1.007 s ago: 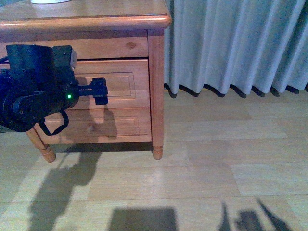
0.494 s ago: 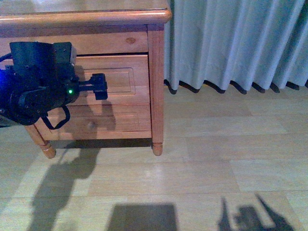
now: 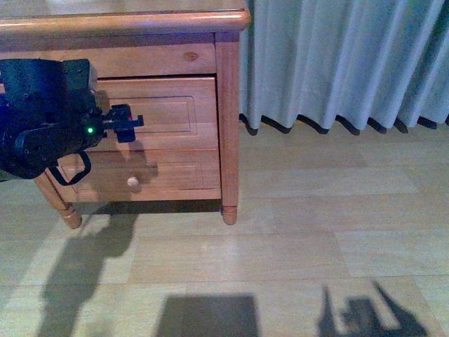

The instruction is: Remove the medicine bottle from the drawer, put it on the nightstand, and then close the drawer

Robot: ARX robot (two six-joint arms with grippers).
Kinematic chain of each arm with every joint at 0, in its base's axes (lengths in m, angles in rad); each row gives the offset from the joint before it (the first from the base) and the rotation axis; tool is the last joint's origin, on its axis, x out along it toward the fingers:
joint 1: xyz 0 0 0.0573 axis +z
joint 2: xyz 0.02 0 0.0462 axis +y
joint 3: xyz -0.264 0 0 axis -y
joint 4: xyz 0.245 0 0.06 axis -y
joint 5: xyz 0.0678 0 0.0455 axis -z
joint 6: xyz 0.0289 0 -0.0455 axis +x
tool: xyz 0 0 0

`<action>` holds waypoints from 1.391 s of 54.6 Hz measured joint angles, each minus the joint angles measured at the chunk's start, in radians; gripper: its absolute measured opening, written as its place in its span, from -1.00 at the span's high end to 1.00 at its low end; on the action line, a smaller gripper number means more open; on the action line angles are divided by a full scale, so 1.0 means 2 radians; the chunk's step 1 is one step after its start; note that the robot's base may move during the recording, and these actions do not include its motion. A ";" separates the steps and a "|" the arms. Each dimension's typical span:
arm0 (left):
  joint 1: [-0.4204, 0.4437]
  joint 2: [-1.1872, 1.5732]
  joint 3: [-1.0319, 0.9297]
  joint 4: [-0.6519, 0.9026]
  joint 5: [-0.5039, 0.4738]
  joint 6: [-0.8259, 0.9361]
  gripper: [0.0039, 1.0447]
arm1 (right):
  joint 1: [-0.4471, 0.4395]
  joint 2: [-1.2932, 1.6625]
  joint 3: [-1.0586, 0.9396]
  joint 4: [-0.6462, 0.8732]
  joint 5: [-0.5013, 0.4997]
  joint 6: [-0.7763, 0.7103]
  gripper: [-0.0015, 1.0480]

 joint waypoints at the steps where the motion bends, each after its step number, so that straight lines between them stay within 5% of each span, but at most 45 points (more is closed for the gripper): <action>1: 0.000 0.000 0.000 0.000 0.001 0.000 -0.01 | 0.000 0.000 0.000 0.000 0.000 0.000 -0.87; 10: 0.000 0.000 0.000 0.001 0.008 0.000 0.45 | 0.000 0.000 0.000 0.000 0.000 0.000 -0.87; 14: -0.001 0.000 0.000 0.002 0.010 0.000 0.50 | 0.000 0.000 0.000 0.000 0.000 0.000 -0.87; 31: -0.005 -0.006 -0.028 0.027 -0.001 0.002 0.52 | 0.000 0.000 0.000 0.000 0.000 0.000 -0.87; 76: -0.023 -0.157 -0.462 0.273 -0.007 -0.036 0.52 | 0.000 0.000 0.000 0.000 0.000 0.000 -0.87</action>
